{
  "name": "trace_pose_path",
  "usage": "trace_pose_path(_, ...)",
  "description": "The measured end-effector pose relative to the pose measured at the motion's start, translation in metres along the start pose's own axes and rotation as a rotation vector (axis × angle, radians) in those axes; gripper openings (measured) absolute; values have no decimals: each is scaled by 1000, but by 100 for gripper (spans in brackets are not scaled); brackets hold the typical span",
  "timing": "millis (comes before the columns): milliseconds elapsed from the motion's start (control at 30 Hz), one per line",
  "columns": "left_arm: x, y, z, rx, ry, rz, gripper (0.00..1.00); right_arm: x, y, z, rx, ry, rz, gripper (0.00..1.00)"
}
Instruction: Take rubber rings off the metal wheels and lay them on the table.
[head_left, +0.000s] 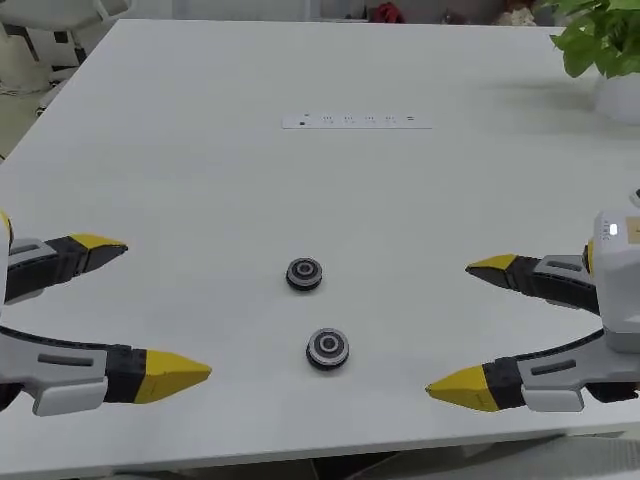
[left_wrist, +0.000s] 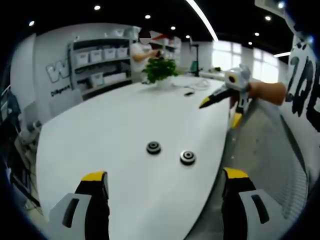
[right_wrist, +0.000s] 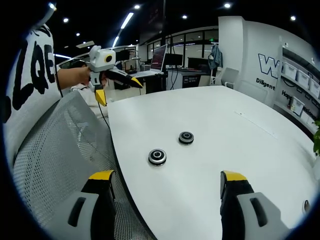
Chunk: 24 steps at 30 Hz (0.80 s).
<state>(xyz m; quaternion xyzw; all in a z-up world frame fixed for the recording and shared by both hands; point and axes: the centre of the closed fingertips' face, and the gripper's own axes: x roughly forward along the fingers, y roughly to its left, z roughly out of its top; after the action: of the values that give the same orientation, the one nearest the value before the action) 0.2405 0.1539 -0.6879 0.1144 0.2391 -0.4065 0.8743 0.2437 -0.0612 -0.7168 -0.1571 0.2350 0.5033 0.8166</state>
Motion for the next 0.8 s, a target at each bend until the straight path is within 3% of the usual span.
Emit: trace_pose_path(800,1,5,5,41,-3,4,94,-2,-6,6,-31,-7,0,81)
